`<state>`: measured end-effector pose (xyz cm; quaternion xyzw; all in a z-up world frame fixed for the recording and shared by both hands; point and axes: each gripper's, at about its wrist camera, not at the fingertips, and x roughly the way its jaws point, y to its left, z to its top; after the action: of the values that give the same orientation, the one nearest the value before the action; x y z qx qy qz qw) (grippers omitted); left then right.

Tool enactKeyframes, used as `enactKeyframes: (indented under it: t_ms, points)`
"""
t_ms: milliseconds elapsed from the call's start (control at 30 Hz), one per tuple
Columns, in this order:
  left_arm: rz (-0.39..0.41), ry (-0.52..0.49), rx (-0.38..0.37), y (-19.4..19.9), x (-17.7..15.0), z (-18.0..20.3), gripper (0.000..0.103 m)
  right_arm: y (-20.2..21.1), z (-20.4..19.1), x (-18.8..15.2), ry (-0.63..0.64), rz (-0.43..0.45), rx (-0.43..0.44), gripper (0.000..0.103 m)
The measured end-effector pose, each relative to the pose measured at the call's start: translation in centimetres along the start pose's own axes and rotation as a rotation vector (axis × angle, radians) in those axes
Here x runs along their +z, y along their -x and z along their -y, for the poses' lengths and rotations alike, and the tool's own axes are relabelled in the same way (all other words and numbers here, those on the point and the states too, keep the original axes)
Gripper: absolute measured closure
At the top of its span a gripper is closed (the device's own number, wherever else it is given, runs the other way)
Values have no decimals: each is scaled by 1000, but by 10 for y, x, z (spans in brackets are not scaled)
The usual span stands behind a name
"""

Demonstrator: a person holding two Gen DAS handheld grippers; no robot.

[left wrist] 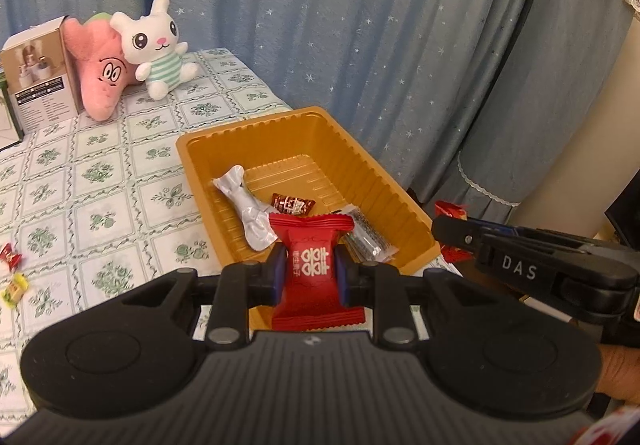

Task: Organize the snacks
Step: 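Carry both red candies over the orange tray and open both grippers to release them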

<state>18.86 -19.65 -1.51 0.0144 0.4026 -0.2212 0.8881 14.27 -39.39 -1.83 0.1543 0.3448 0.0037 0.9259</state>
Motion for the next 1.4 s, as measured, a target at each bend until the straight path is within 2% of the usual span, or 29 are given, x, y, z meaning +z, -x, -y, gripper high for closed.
enactKeyframes:
  t_ms: [467,800,833,867,933,1400]
  points:
    - [-38,-16,-3,-45,18,-12,80,-41,5,18,7,-12,-6,83]
    - [-54,-29,2,-68,23,-17,80,-52,7,18,9,-23,-9,83]
    - [-48,-26,1,-68,23,-18,77,-53,7,18,10,-25,-8,83]
    - [-41,-24,0,-68,23,-19,66,-53,7,17,11,-25,-8,83]
    - [-32,-18,5,-66,22,-24,57,-53,7,18,12,-27,-8,83]
    - [8,74,51,-28,-1,-61,57,-55,0,19,21,-33,10,83]
